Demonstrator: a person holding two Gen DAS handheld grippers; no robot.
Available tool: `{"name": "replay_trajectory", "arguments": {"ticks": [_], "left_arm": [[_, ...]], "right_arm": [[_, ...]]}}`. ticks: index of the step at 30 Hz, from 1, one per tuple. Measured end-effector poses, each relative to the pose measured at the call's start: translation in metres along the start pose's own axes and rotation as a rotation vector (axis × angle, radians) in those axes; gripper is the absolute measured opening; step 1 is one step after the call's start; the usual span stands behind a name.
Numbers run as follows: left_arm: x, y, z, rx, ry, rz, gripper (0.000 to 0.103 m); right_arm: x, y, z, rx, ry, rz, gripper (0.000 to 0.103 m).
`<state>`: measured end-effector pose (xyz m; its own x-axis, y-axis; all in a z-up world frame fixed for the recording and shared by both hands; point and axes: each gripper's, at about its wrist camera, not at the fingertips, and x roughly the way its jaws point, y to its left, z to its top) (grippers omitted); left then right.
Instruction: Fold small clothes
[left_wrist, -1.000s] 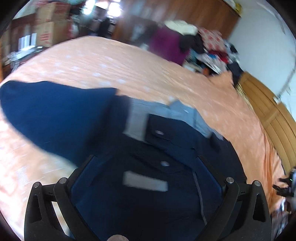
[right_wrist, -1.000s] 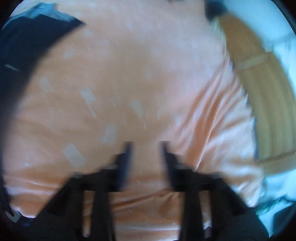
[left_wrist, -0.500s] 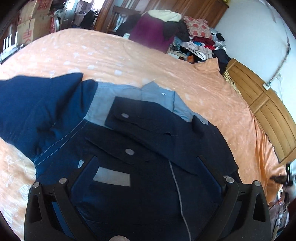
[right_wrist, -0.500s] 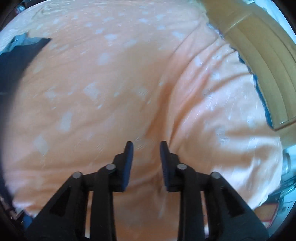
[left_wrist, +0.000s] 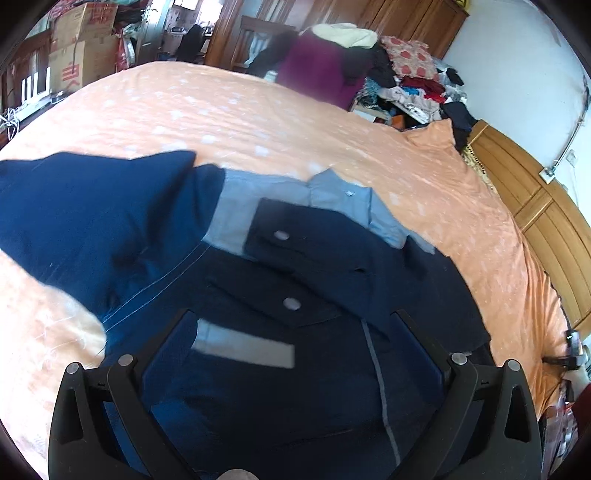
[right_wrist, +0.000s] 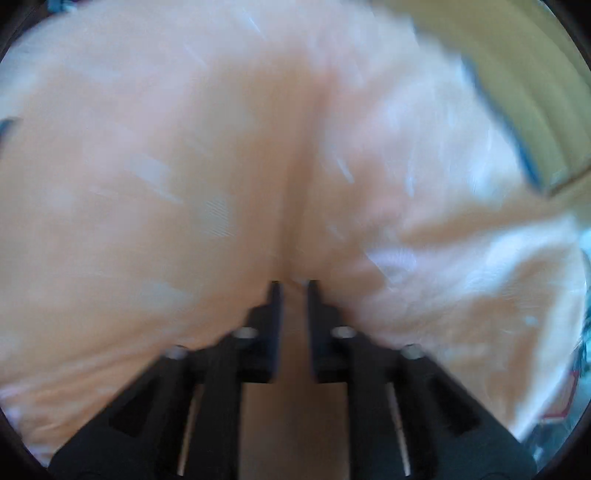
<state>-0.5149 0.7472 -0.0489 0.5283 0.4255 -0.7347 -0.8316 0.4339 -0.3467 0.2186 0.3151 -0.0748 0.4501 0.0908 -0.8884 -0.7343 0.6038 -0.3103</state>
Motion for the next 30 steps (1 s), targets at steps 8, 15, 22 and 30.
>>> {"name": "replay_trajectory", "arguments": {"ticks": [8,15,22,30], "left_arm": [[0.025,0.026,0.0,-0.127,0.014,-0.079,0.102],[0.077,0.015,0.033,-0.1,0.083,-0.044,0.082],[0.122,0.018,0.047,-0.127,0.138,0.018,0.068],[0.122,0.02,0.05,-0.147,0.058,0.012,0.006]], "right_arm": [[-0.097,0.139,-0.024,-0.105,-0.273,0.326,0.053],[-0.101,0.205,-0.02,-0.12,-0.311,0.51,0.053],[-0.111,0.217,-0.026,-0.103,-0.327,0.535,0.053],[-0.119,0.221,-0.034,-0.073,-0.341,0.572,0.044]]}}
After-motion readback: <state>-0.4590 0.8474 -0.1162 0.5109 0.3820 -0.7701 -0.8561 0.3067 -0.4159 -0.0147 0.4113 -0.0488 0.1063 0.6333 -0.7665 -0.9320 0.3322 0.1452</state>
